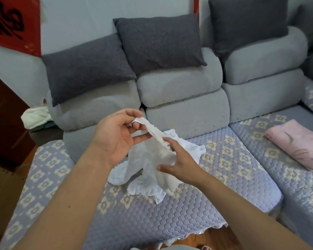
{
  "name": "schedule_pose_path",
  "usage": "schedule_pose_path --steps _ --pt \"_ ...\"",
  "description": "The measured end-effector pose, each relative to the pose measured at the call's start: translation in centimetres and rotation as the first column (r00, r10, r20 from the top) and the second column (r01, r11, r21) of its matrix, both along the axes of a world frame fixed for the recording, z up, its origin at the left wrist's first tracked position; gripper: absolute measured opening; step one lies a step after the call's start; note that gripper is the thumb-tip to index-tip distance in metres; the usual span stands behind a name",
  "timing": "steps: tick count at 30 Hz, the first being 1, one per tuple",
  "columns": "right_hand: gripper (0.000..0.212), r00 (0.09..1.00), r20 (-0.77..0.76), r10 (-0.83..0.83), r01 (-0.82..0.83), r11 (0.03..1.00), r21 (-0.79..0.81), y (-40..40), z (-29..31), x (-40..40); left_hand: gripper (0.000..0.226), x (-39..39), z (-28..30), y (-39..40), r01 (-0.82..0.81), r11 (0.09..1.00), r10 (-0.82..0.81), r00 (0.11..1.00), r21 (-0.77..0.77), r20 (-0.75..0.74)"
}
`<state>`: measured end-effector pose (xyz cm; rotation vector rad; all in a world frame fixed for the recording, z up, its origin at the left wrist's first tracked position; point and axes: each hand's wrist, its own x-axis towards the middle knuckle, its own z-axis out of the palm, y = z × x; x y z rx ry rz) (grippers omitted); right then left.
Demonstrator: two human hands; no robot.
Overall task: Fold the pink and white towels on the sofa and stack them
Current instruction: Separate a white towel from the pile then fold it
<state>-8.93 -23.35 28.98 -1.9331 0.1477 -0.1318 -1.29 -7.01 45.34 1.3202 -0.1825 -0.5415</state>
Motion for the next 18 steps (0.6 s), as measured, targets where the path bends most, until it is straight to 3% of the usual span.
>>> schedule_pose_path --steps 2,4,10,15,18 --pt "0.053 0.998 0.027 -0.063 0.061 0.997 0.052 0.3 1.4 0.3 0.029 -0.1 0.2 0.1 -0.014 1.000 0.013 1.000 0.025 0.010" --pt "0.027 0.993 0.086 -0.082 0.082 0.997 -0.001 0.3 2.3 0.2 0.030 -0.1 0.5 0.3 -0.030 0.998 0.029 0.999 0.052 0.031" --pt "0.019 0.991 0.106 -0.081 0.087 0.995 -0.053 0.5 3.3 -0.9 0.030 -0.1 1.3 0.8 -0.103 0.988 0.094 0.992 0.113 0.085" --pt "0.018 0.923 0.289 -0.253 0.274 0.961 -0.035 0.2 3.1 -2.6 0.030 -0.4 0.7 1.0 -0.203 0.956 0.162 0.967 0.210 0.197" --pt "0.016 0.891 0.346 -0.294 0.334 0.940 -0.063 -1.1 3.7 -2.8 0.035 -0.5 0.2 1.4 -0.193 0.920 0.078 0.943 0.342 0.322"
